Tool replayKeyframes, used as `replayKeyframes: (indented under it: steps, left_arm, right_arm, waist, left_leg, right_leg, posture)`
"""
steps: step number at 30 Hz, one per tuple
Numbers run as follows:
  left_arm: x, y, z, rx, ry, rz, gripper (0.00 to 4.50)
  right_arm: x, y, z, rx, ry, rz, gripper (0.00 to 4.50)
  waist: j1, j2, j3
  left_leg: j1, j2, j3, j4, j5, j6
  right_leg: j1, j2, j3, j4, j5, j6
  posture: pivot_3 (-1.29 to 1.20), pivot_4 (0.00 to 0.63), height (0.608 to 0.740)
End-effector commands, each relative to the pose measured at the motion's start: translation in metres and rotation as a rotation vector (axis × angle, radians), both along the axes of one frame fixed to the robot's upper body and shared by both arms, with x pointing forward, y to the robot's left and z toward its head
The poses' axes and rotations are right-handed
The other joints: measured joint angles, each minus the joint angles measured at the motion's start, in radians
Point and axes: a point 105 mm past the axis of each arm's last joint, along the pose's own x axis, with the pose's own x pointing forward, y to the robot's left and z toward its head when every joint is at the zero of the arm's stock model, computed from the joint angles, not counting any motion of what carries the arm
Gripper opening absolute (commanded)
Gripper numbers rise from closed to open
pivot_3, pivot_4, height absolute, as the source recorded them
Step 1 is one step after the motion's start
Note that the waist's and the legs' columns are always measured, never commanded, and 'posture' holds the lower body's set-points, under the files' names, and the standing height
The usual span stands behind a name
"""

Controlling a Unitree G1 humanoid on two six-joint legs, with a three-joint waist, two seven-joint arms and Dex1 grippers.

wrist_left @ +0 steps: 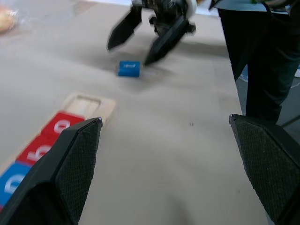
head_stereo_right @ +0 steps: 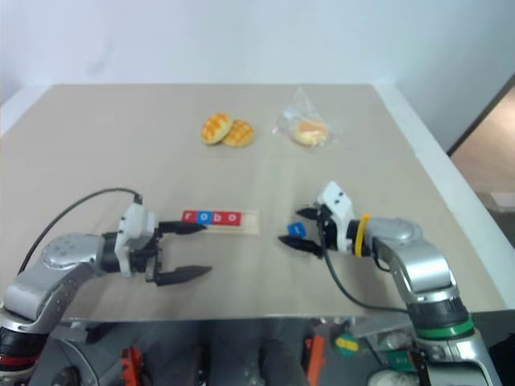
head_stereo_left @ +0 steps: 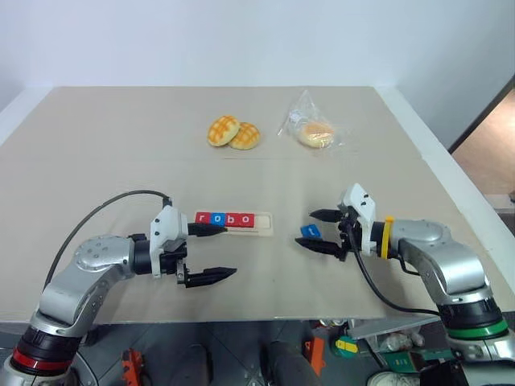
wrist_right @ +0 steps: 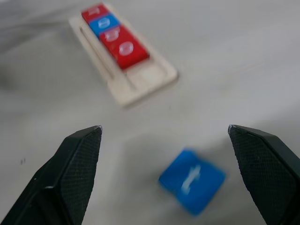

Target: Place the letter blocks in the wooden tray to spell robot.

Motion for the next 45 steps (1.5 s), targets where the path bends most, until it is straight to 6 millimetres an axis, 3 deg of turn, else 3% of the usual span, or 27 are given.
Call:
replayKeyframes:
  steps: [1,12,21,37,41,45]
  left_arm:
    - [0.0,0.0,0.006,-0.005,-0.055,0.011,4.5]
    - [0.009,-0.007,0.012,-0.076,-0.136,0.092,4.5]
    - [0.013,-0.011,0.013,-0.072,-0.137,0.07,4.5]
    - [0.013,-0.006,0.011,-0.04,-0.156,0.082,4.5]
    - [0.011,-0.004,0.009,-0.031,-0.155,0.085,4.5]
    - [0.01,-0.002,0.008,-0.022,-0.149,0.078,4.5]
  right_arm:
    - [-0.002,0.004,0.023,0.017,-0.154,-0.138,4.47]
    - [-0.023,0.003,0.0,0.048,-0.222,-0.631,4.47]
    - [-0.024,0.002,-0.015,0.092,-0.177,-0.755,4.47]
    - [-0.022,0.01,-0.024,0.109,-0.167,-0.702,4.47]
    - [-0.022,0.014,-0.003,0.163,-0.201,-0.553,4.47]
    - [-0.018,-0.003,0.011,0.095,-0.191,-0.28,4.47]
  waist:
    - [0.001,0.0,0.0]
    - [0.005,0.0,0.0]
    - [0.004,0.0,0.0]
    - [0.004,0.0,0.0]
    - [0.004,0.0,0.0]
    - [0.004,0.0,0.0]
  left_leg:
    - [0.0,0.001,0.0,0.0,0.0,0.0]
    - [-0.001,-0.001,0.0,0.0,0.003,-0.005]
    - [0.0,-0.001,0.0,0.0,0.004,-0.007]
    - [-0.001,-0.001,0.0,0.0,0.004,-0.007]
    - [-0.001,-0.001,0.0,0.0,0.004,-0.007]
    - [-0.001,-0.002,0.0,0.001,0.004,-0.006]
  right_leg:
    - [0.0,0.001,0.0,0.0,0.0,-0.001]
    - [0.0,-0.003,0.0,0.0,0.001,0.002]
    - [0.0,-0.001,0.0,0.0,0.002,0.002]
    - [0.0,-0.002,0.0,0.0,0.002,0.002]
    - [0.0,-0.002,0.0,0.0,0.002,0.002]
    - [0.001,-0.002,0.0,0.0,0.002,0.003]
  posture:
    - [0.0,0.15,0.74]
    - [0.0,0.15,0.74]
    - [0.0,0.15,0.74]
    - [0.0,0.15,0.74]
    - [0.0,0.15,0.74]
    - [0.0,0.15,0.74]
